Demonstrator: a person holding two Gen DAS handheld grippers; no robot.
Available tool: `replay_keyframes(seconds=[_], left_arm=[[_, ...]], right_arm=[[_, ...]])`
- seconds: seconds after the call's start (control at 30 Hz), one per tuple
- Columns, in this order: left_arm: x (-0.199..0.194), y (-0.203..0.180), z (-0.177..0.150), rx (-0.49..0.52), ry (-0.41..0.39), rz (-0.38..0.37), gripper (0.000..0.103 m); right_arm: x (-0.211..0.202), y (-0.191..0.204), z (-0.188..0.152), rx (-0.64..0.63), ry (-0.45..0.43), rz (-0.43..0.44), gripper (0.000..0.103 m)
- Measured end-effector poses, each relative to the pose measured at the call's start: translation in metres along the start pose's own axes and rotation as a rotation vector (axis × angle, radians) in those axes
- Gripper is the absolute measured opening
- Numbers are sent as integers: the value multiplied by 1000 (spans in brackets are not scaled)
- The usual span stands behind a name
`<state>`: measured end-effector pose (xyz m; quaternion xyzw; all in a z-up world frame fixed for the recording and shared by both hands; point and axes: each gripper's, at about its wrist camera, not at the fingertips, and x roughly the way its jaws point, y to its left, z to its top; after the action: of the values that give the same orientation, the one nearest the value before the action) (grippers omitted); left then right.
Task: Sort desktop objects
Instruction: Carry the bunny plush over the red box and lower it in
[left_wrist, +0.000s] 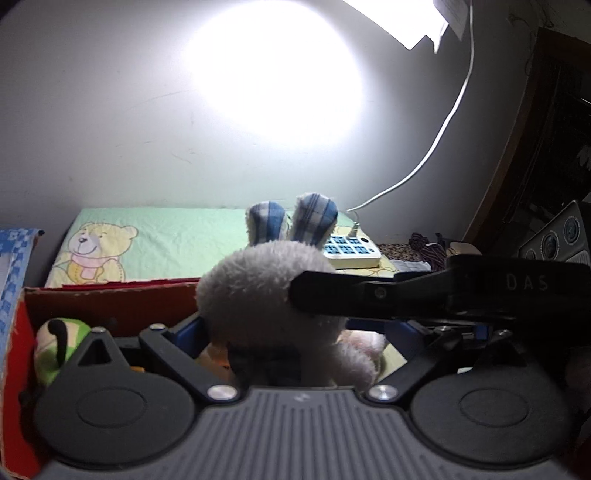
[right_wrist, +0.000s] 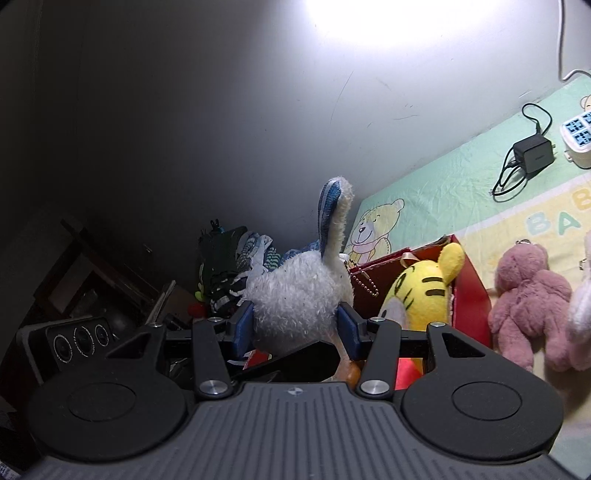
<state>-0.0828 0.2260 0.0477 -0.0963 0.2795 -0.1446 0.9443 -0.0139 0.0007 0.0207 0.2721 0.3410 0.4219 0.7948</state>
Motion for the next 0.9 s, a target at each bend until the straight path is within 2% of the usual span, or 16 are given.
replay_keyframes(seconds=[0.23,0.37,0.6,0.9], left_arm=[[12,48,-11,-77,53,39,98],[23,63,-17,-110,101,55,98],[43,78,-24,-133,192,63,97],[47,85,-25,-113,217,91,98]], right_arm=[[52,6,0,-64,93,-50,51],[71,2,-4,-73,140,-80,51],[88,-5,-10,-86,187,-133,51],[97,-15,-11,-30,214,-128,52]])
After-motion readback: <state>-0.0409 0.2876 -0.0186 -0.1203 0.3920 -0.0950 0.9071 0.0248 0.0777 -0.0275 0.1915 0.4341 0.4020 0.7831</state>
